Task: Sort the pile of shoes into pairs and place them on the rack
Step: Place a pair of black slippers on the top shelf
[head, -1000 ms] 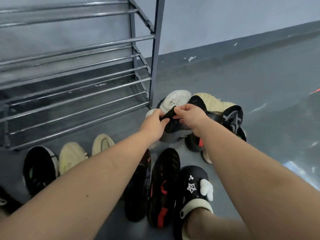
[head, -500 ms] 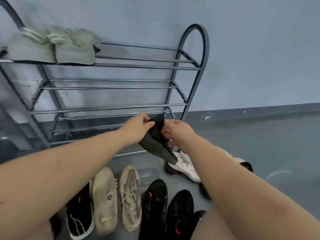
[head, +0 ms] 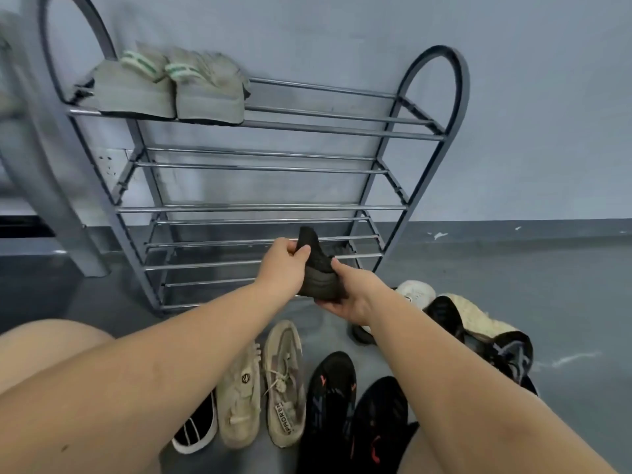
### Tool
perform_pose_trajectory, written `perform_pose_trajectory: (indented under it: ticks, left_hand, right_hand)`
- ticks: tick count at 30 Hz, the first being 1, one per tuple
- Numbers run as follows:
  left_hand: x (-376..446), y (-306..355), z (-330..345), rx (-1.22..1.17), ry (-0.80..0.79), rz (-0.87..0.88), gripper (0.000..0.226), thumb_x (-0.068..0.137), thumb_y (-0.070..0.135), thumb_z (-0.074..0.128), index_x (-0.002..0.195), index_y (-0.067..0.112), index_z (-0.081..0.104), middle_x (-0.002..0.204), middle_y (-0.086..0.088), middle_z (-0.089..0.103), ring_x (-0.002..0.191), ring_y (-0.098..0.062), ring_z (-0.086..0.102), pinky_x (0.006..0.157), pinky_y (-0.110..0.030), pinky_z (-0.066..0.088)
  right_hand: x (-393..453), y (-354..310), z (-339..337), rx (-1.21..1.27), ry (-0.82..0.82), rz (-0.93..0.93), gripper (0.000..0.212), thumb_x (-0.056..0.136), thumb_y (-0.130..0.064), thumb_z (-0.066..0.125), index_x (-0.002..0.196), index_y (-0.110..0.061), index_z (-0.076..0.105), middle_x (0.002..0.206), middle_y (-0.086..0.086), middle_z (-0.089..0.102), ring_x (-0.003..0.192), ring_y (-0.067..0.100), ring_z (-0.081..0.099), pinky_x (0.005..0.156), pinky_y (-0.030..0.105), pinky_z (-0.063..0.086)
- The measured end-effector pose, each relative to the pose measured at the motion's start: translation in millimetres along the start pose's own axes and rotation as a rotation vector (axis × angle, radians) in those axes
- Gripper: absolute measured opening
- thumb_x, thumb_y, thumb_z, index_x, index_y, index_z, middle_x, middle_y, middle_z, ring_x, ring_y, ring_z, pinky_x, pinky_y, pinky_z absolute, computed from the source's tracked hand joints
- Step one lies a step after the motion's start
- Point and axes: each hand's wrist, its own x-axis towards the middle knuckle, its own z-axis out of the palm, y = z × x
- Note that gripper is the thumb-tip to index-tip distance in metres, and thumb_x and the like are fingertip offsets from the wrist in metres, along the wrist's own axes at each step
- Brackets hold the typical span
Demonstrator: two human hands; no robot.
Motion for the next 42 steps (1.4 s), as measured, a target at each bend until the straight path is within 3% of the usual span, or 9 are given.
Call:
perform_pose_trajectory:
  ticks: [3, 9, 14, 21, 27, 31, 35, 40, 42]
  left_hand:
    - [4.5, -4.0, -1.2, -0.045, -0.033, 0.011, 0.023, 0.092, 0.030, 0.057, 0.101, 0.009, 0.057, 0.103, -0.006, 0.062, 0.089, -0.019, 0.055, 0.075, -0.025, 0.036]
    - [17.1, -25.0, -32.9, -0.287, -0.277, -0.338, 0.063, 0.080, 0.052, 0.065, 0.127, 0.012, 0.052, 0.117, -0.007, 0.065, 0.092, -0.024, 0.066, 0.070, -0.033, 0.055]
    - [1.9, -34.2, -50.9, -0.236, -0.564, -0.373, 0.030, 0.091, 0.039, 0.055, 0.098, 0.012, 0.066, 0.092, -0.005, 0.072, 0.082, -0.018, 0.066, 0.079, -0.034, 0.055]
    - [-22.8, -65.9, -66.2, -0.103, -0.580, -0.464, 0.024, 0.091, 0.035, 0.057, 0.102, 0.014, 0.062, 0.098, -0.003, 0.068, 0.085, -0.017, 0.065, 0.077, -0.032, 0.056]
    - [-46.9, -116.3, -50.2, -0.186, -0.501, -0.574, 0.033, 0.090, 0.031, 0.060, 0.117, 0.013, 0.053, 0.100, -0.002, 0.066, 0.090, -0.015, 0.065, 0.075, -0.032, 0.056]
    - [-62.6, -147.1, -38.6, -0.259, -0.481, -0.650, 0.016, 0.092, 0.029, 0.058, 0.103, 0.017, 0.057, 0.090, 0.001, 0.067, 0.085, -0.013, 0.064, 0.077, -0.029, 0.054]
    - [-70.0, -173.0, -31.6, -0.325, -0.466, -0.688, 0.008, 0.091, 0.030, 0.059, 0.094, 0.022, 0.056, 0.095, 0.000, 0.068, 0.092, -0.016, 0.064, 0.096, -0.038, 0.050]
    - [-73.6, -187.1, -17.5, -0.319, -0.531, -0.743, 0.023, 0.091, 0.029, 0.059, 0.110, 0.017, 0.055, 0.099, -0.005, 0.068, 0.087, -0.018, 0.065, 0.069, -0.031, 0.055]
    - [-73.0, -192.0, -5.4, -0.291, -0.593, -0.745, 0.035, 0.089, 0.032, 0.061, 0.121, 0.017, 0.054, 0.110, -0.006, 0.068, 0.097, -0.021, 0.066, 0.074, -0.034, 0.056]
  right_hand:
    - [-5.0, -3.5, -1.2, 0.041, -0.035, -0.046, 0.034, 0.098, -0.019, 0.049, 0.128, -0.001, 0.053, 0.130, 0.018, 0.058, 0.119, 0.031, 0.057, 0.082, 0.036, 0.049]
    - [-3.8, 2.1, -5.0, -0.160, -0.089, -0.191, 0.042, 0.091, -0.010, 0.061, 0.131, -0.013, 0.049, 0.119, 0.012, 0.065, 0.097, 0.026, 0.065, 0.073, 0.040, 0.056]
    - [-9.8, 2.0, -8.8, -0.248, -0.267, -0.173, 0.042, 0.092, -0.011, 0.059, 0.130, -0.020, 0.044, 0.119, 0.009, 0.064, 0.106, 0.028, 0.062, 0.086, 0.042, 0.052]
    - [-2.2, 40.8, -0.7, -0.350, -0.339, -0.049, 0.029, 0.091, -0.026, 0.060, 0.120, -0.025, 0.054, 0.106, 0.002, 0.064, 0.095, 0.020, 0.063, 0.079, 0.036, 0.054]
    - [30.9, 108.3, -10.6, -0.469, -0.288, 0.011, 0.080, 0.075, -0.027, 0.078, 0.140, -0.041, 0.033, 0.126, 0.000, 0.062, 0.113, 0.022, 0.059, 0.093, 0.046, 0.050]
    - [43.6, 140.4, -21.5, -0.443, -0.295, 0.076, 0.100, 0.064, -0.027, 0.084, 0.144, -0.042, 0.027, 0.125, 0.000, 0.063, 0.112, 0.022, 0.061, 0.092, 0.045, 0.051]
    - [50.9, 156.7, -18.7, -0.484, -0.273, 0.058, 0.089, 0.074, -0.017, 0.080, 0.143, -0.039, 0.029, 0.123, -0.001, 0.063, 0.110, 0.020, 0.061, 0.094, 0.042, 0.050]
    - [55.3, 177.9, -33.4, -0.521, -0.206, 0.103, 0.066, 0.074, -0.017, 0.080, 0.130, -0.027, 0.048, 0.113, -0.003, 0.068, 0.104, 0.018, 0.065, 0.091, 0.044, 0.053]
    - [52.6, 181.8, -47.2, -0.517, -0.181, 0.151, 0.050, 0.076, -0.017, 0.078, 0.121, -0.020, 0.058, 0.110, 0.000, 0.070, 0.101, 0.017, 0.065, 0.091, 0.042, 0.054]
